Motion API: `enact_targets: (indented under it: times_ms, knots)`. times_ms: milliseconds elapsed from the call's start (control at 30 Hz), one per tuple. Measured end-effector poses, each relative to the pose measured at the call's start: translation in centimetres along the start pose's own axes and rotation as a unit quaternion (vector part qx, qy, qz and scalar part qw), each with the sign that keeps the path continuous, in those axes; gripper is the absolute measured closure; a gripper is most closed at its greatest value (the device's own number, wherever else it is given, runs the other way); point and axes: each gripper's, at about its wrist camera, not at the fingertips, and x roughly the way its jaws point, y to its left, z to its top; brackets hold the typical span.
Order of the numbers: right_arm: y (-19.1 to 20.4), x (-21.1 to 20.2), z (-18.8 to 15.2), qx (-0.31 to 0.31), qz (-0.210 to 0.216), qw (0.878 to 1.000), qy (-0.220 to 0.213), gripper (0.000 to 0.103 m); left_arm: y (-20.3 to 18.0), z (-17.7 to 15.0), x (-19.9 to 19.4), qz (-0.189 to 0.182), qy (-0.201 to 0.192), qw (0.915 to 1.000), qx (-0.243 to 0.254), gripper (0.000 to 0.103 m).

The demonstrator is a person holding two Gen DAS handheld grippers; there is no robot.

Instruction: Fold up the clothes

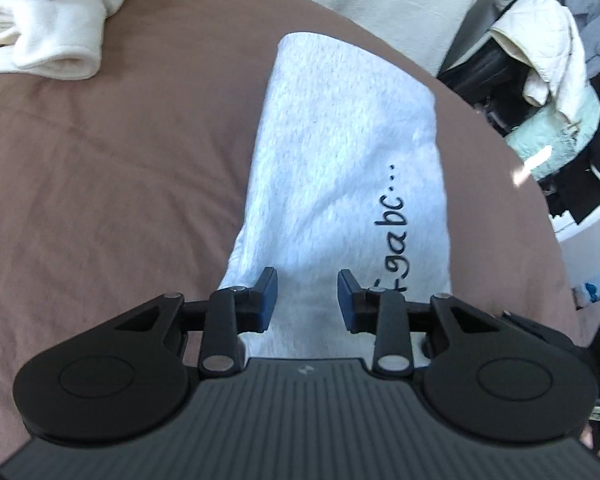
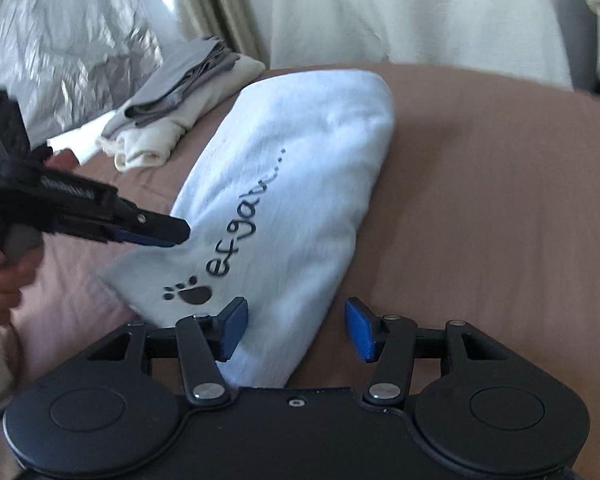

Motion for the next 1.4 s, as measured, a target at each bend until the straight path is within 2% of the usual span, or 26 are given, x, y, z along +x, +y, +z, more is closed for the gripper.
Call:
enact_targets:
  times_ms: [100,167,233,333,400,533,600,667,700,733,833,867,933,967,1000,1067,1133,1233,1267,1300,1400]
  knots:
    - [0.0,-0.5,-0.2,-0.009,-0.002,1.0,0.014,0.044,-0.6,-0.4,-0.4,0.02,-0.003,0.9998,-0.006,0.071]
    - [0.2,-0.9,-0.1,-0.02,-0.007,1.0,0.023,0.044,-0.6,-0.7,-0.8,0.031,-0.011,0.999,-0.029,0.069]
    - [0.3,-1.3,-0.3,-0.025,-0.008,0.999,0.03,0.044,0.5,-1.2,-1.5,0.037,-0.022,0.9959,-0.08,0.049]
    - [0.3,-1.6,-0.5,-0.022,-0.002,0.999,0.033,0.044,2.4,-1.5,-1.7,0.018,-0.02,0.9903,-0.136,0.049]
    - [-0.1,-1.6,-0.3,0.0,0.009,1.0,0.029,0.043,3.3,-1.6,-1.0,-0.002,0.0,0.9872,-0.16,0.049]
    - [-2.1,-2.0,0.1,0.083,0.04,0.996,0.005,0.041,4.1,-2.7,0.6,-0.05,0.041,0.9776,-0.2,0.048]
    - [-3.7,-1.6,0.3,0.134,0.052,0.99,0.004,0.036,4.1,-2.9,1.0,-0.054,0.044,0.9762,-0.205,0.047]
    - [-5.1,-0.5,0.6,0.161,0.054,0.985,0.009,0.036,4.2,-3.0,1.3,-0.063,0.039,0.9727,-0.22,0.047]
    - [-5.7,0.1,0.9,0.172,0.058,0.983,0.01,0.036,4.3,-3.1,1.4,-0.068,0.034,0.9705,-0.229,0.048]
    - [-6.2,0.5,1.2,0.183,0.067,0.981,0.011,0.036,4.3,-3.1,1.5,-0.071,0.028,0.9698,-0.232,0.055]
    - [-7.0,1.7,2.4,0.22,0.101,0.97,0.012,0.035,3.7,-3.1,1.6,-0.07,0.018,0.9762,-0.204,0.074]
    - [-6.9,2.1,2.7,0.224,0.111,0.968,0.014,0.035,3.5,-3.1,1.5,-0.07,0.014,0.9779,-0.196,0.076]
    - [-5.9,2.9,3.0,0.204,0.122,0.971,0.017,0.047,3.1,-3.0,1.1,-0.073,0.002,0.98,-0.185,0.08]
    - [-5.2,3.1,3.2,0.184,0.119,0.976,0.016,0.062,2.7,-3.0,0.9,-0.072,-0.006,0.9818,-0.175,0.08]
    - [-4.5,3.3,3.3,0.164,0.116,0.979,0.014,0.073,2.3,-3.0,0.5,-0.07,-0.016,0.9841,-0.162,0.081]
    - [-3.3,3.3,3.6,0.134,0.115,0.984,0.007,0.08,1.5,-2.9,-0.3,-0.07,-0.037,0.9871,-0.139,0.082]
    - [-3.4,2.1,3.8,0.164,0.137,0.977,-0.016,0.083,1.1,-2.7,-1.8,-0.079,-0.062,0.9871,-0.124,0.082]
    - [-3.8,0.9,3.6,0.221,0.184,0.957,-0.031,0.084,2.2,-2.3,-3.7,-0.105,-0.071,0.9814,-0.144,0.081]
    - [-3.5,0.9,3.7,0.215,0.18,0.96,-0.019,0.083,2.8,-2.1,-3.6,-0.103,-0.062,0.9803,-0.156,0.08]
    - [-3.1,1.1,3.9,0.195,0.162,0.967,-0.001,0.081,3.3,-2.1,-3.3,-0.093,-0.049,0.9802,-0.168,0.08]
    - [-2.1,2.0,4.3,0.143,0.11,0.983,0.042,0.075,4.3,-2.7,-1.9,-0.039,-0.012,0.9805,-0.192,0.081]
